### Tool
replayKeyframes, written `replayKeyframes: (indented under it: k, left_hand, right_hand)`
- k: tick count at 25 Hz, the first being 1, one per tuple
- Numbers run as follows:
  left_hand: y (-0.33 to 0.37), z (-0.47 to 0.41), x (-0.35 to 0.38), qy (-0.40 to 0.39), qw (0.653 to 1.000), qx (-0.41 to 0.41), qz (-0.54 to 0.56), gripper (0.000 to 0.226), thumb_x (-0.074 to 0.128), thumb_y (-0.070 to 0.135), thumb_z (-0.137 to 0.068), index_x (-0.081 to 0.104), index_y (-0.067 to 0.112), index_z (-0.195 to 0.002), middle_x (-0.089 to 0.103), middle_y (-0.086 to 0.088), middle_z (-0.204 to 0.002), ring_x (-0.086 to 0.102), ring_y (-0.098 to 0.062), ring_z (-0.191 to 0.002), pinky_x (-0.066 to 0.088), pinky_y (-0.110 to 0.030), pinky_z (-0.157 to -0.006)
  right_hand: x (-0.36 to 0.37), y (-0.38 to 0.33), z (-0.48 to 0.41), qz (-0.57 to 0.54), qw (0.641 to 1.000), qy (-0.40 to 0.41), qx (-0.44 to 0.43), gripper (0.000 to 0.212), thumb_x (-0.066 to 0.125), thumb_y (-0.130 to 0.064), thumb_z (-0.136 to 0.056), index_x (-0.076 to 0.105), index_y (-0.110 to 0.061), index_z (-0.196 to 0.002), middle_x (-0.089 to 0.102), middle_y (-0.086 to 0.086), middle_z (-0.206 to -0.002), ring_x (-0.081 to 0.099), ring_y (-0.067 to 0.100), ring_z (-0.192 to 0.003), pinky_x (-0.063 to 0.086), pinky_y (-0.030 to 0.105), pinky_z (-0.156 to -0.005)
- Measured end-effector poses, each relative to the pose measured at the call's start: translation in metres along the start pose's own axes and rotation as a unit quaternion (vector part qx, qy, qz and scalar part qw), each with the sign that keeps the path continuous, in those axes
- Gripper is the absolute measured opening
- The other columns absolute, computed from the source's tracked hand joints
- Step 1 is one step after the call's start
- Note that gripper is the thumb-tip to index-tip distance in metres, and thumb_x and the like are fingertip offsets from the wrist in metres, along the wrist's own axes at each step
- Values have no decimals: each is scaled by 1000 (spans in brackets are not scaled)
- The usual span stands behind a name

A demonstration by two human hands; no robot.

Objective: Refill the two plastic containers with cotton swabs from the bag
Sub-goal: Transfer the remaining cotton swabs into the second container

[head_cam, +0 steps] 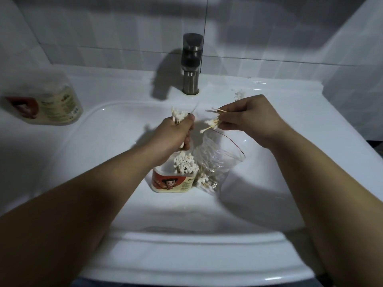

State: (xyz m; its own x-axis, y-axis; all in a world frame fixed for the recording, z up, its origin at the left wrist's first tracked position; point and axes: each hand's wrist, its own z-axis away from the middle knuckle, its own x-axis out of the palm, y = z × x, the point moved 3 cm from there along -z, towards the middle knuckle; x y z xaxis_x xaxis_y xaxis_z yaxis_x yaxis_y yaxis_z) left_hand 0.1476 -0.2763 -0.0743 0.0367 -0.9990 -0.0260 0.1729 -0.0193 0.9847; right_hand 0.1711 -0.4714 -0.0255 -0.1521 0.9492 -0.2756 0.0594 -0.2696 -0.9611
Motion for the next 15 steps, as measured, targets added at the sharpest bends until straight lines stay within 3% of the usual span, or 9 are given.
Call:
replayKeyframes:
  k: [4, 7, 9, 12, 15]
  left_hand:
    - [10, 4, -5, 26, 998, -20, 58, 35, 50, 36, -106, 62, 10, -86, 70, -4, -72, 69, -21, -66, 61, -39, -71]
    - [14, 16, 2, -45, 992, -68, 94, 41, 52, 42, -104, 61, 3, -108, 78, -14, -90, 77, -29, -75, 62, -35, -57]
    - [13, 22, 6, -75, 992, -88, 45, 44, 52, 46, -103, 63, 3, -107, 77, -16, -85, 75, -23, -63, 53, -24, -45]
    - [8, 18, 5, -97, 990, -103, -9, 44, 53, 45, -103, 68, 4, -110, 77, -13, -89, 61, -11, -53, 39, -18, -41]
    - [3, 14, 5, -117, 986, -118, -6, 39, 51, 45, -105, 65, 9, -102, 67, -3, -68, 37, -7, -49, 22, -16, -40]
  right_hand:
    - [4, -1, 3, 26, 999, -37, -9, 17, 71, 6, -87, 79, -6, -95, 78, 15, -85, 76, 25, -80, 62, 33, -84]
    - [19, -2, 9, 52, 993, -100, -34, 17, 71, 5, -88, 79, -6, -99, 78, 12, -83, 76, 21, -77, 61, 26, -78]
    - [27, -1, 13, 74, 987, -138, -45, 18, 69, 4, -90, 79, -5, -102, 78, 11, -82, 76, 19, -75, 61, 27, -77]
    - [32, 0, 15, 150, 975, -151, -58, 17, 73, -6, -90, 82, -16, -99, 77, 4, -76, 64, 10, -62, 55, 23, -64]
    - [31, 0, 13, 185, 971, -136, -61, 15, 75, -12, -88, 83, -23, -95, 72, 2, -70, 56, 8, -56, 41, 17, -52]
